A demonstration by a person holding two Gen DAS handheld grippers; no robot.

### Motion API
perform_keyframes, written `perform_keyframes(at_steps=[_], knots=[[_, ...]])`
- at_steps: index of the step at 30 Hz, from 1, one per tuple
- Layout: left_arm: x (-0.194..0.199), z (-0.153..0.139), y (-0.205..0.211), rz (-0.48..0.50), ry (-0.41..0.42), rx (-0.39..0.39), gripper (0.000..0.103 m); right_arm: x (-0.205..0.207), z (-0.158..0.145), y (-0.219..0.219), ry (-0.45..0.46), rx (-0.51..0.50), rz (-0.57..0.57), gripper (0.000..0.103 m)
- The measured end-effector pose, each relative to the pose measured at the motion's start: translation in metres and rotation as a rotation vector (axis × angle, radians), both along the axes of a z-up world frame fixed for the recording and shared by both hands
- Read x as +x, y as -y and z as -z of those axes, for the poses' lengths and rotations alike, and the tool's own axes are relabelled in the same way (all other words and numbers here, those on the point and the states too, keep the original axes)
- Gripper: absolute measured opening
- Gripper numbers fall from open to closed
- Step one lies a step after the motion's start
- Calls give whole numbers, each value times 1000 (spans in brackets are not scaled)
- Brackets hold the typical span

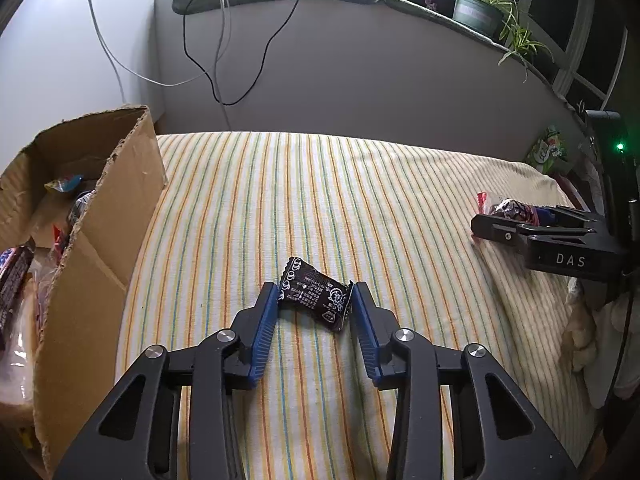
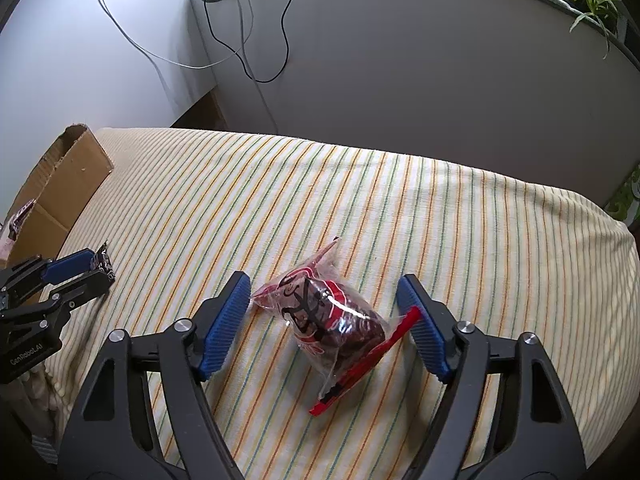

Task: Organize snacks
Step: 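Grasp the dark wrapped candy with the left tool while the right tool grasps the red-wrapped treat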

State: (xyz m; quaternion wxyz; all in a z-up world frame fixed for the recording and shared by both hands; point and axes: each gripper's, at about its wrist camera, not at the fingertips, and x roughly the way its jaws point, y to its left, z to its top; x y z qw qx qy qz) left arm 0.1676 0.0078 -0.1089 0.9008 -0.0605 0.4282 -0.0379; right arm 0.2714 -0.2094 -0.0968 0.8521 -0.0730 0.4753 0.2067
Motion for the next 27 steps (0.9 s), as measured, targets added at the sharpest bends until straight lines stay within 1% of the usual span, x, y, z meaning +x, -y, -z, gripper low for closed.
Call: perform_keyframes(at_steps=[1, 2, 4, 5, 7, 16, 19, 20, 22, 23, 24, 27], knots=[[0, 0, 0, 0, 0, -1, 35, 0, 0, 1, 2, -2, 4, 65], [-1, 0, 0, 0, 1, -2, 34, -1, -1, 2, 3, -6, 5, 63], [-1, 0, 0, 4, 2, -3, 30, -2, -1, 3, 1, -7, -1, 62], [-1, -1, 0, 5, 3, -1, 25, -3, -1, 3, 2, -14, -6, 61], [-2, 0, 1, 10, 3, 0, 25, -5, -2, 4, 6, -22, -11, 60], [-1, 0, 1, 23, -1, -3, 24, -12, -2, 7, 4, -45, -34, 62], [0, 0, 1, 32, -4, -6, 24, -15, -2, 10, 10, -52, -26, 66], [0, 0, 0, 30, -9, -7, 26, -15, -2, 12, 8, -46, -27, 67], [0, -2, -1, 32, -20, -20, 39, -15, -2, 14, 5, -39, -25, 67], [0, -4, -3, 23, -16, -28, 55, -15, -3, 16, 3, -35, -25, 68], [0, -6, -5, 6, -4, -39, 59, -15, -3, 17, 2, -32, -25, 68], [5, -12, -8, -2, 8, -79, 59, -15, -3, 18, 1, -28, -22, 68]])
